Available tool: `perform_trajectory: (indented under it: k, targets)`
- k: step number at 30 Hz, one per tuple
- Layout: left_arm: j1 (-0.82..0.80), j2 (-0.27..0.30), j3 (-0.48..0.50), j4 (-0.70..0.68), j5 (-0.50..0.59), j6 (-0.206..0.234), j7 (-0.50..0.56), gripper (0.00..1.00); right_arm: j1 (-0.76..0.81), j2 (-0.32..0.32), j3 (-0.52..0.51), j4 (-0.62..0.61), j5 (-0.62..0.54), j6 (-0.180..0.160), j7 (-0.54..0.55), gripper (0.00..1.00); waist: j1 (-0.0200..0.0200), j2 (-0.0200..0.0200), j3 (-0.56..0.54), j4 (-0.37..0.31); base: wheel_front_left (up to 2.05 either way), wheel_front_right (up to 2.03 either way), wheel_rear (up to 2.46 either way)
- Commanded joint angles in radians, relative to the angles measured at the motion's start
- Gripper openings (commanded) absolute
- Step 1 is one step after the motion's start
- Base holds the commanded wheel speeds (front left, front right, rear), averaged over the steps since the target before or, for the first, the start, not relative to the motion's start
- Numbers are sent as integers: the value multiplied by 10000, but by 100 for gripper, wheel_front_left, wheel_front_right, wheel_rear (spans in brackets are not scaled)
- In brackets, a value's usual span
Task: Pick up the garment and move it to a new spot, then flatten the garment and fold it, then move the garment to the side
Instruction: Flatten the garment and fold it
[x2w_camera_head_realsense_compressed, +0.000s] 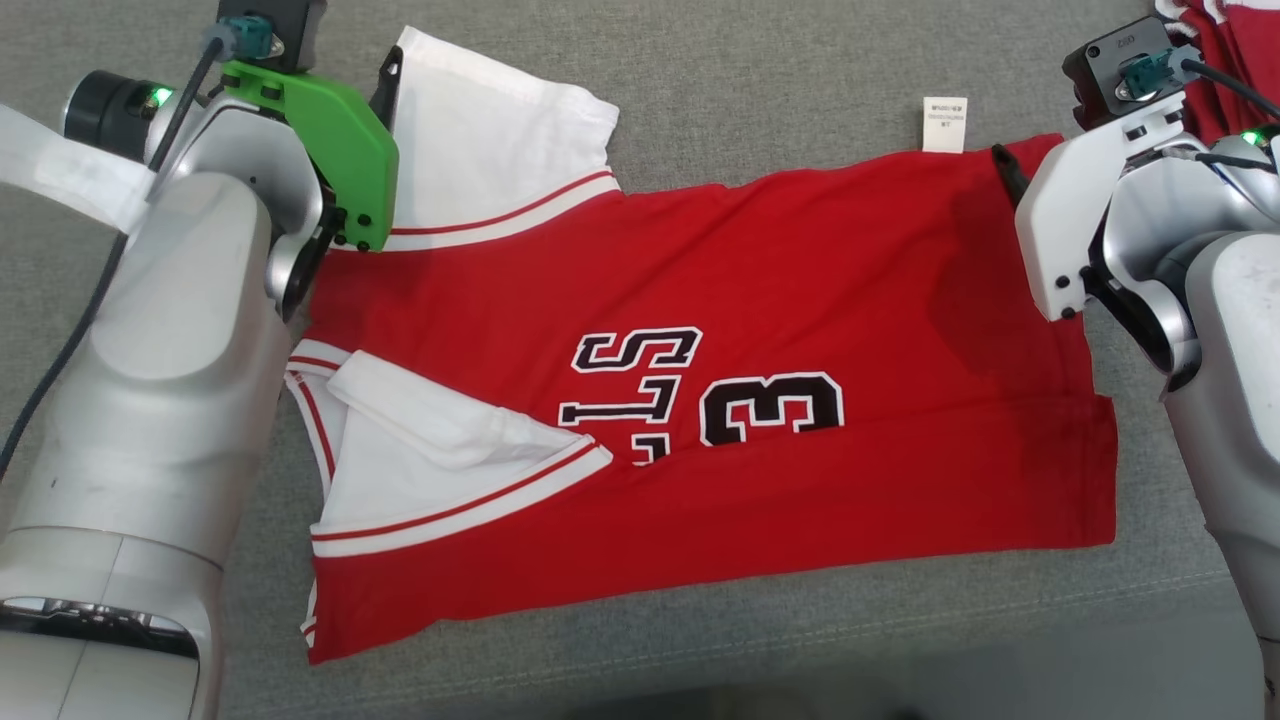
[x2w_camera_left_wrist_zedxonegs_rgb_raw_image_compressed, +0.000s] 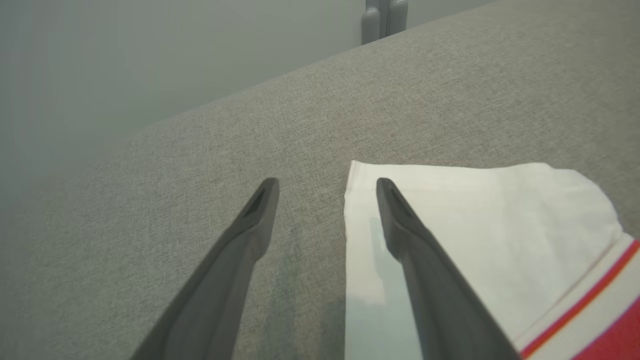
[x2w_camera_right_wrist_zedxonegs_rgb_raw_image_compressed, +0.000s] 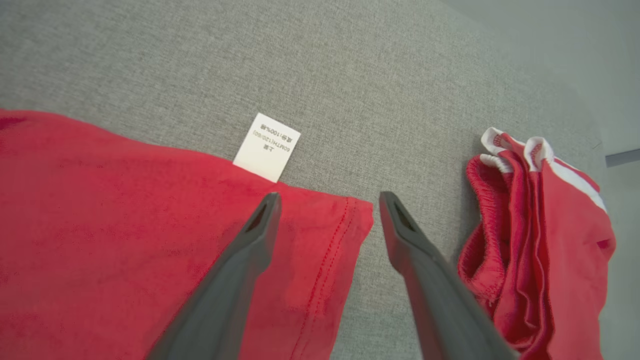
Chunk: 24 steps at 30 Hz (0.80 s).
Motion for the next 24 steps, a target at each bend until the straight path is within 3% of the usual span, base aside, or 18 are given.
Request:
perform_trajectory:
  k: [1,11,18,19,20,21,24]
  targets:
    - [-338,95,-82,92,-176,-18,61,100,-158,-46,14,-97,63,-13,53,100,-1,0,543,-381,0,0,0]
    - [-1128,401,-485,921,-549,-20,566,100,-367,33,17,-224,84,-13,-91,100,-1,0,846,-696,0,0,0]
    - [-1405,409,-452,1415,-666,211,780,100,-315,44,-182,-244,0,-13,-150,100,-1,0,897,-808,0,0,0]
    - [-1423,381,-470,1483,-692,204,836,92,-295,41,-205,-244,1,-13,-139,100,-1,0,897,-812,0,0,0]
    - [-1419,357,-489,1533,-723,187,908,66,-285,28,-238,-248,7,-13,-146,100,-1,0,899,-814,0,0,0]
    - [-1405,334,-500,1578,-761,166,948,47,-278,14,-260,-250,10,-13,-155,100,-1,0,898,-815,0,0,0]
    - [-1404,285,-530,1660,-859,127,982,2,-303,-47,-324,-263,8,-13,-130,100,-1,0,885,-814,0,0,0]
